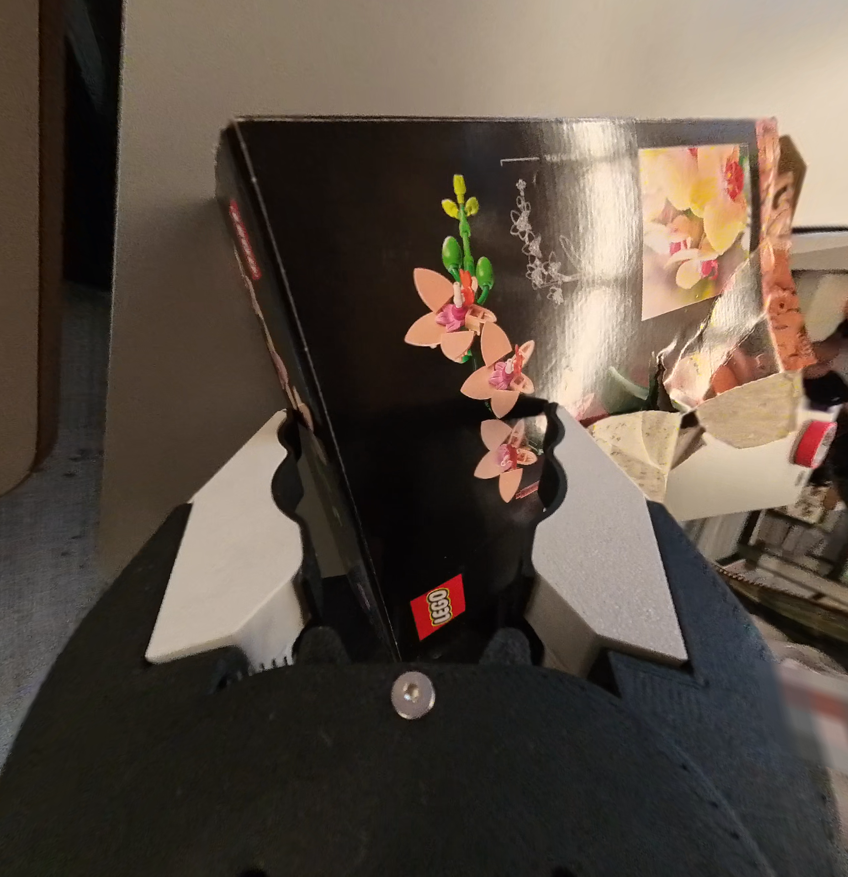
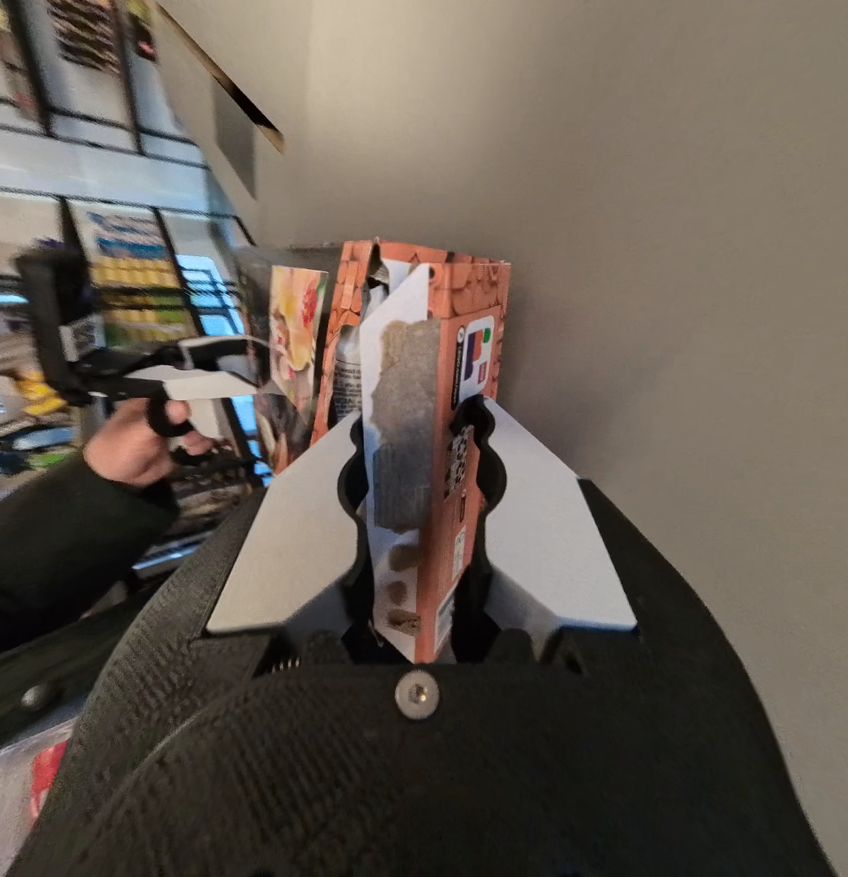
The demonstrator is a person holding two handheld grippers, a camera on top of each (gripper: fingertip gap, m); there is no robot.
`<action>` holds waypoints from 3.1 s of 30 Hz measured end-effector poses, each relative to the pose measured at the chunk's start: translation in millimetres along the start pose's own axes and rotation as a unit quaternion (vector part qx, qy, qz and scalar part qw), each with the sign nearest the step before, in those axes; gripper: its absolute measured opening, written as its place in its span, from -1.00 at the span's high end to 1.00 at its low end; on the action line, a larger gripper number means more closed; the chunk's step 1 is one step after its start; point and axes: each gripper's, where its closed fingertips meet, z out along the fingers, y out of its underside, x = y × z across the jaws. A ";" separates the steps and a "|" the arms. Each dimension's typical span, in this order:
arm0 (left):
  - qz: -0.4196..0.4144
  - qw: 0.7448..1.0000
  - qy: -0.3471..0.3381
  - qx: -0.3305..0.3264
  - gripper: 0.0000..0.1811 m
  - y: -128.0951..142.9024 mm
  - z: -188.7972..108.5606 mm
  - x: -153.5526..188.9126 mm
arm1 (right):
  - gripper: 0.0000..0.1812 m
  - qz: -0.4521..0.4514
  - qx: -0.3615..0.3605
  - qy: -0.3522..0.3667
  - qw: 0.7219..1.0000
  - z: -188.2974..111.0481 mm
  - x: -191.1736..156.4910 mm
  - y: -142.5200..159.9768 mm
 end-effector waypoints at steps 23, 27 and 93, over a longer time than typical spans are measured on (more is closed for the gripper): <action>-0.025 0.999 0.040 -0.014 -0.03 1.1 6.2 9.0 | 0.64 0.232 0.167 -0.265 0.921 -58.3 2.9 -17.0; -0.019 0.999 0.039 -0.011 -0.04 0.2 6.9 10.0 | 0.77 0.252 0.163 -0.258 0.918 -55.6 9.6 -10.0; 0.001 1.000 0.002 0.016 -0.05 -10.8 14.1 15.7 | 0.80 -0.054 -0.005 -0.031 0.998 -24.8 4.9 23.0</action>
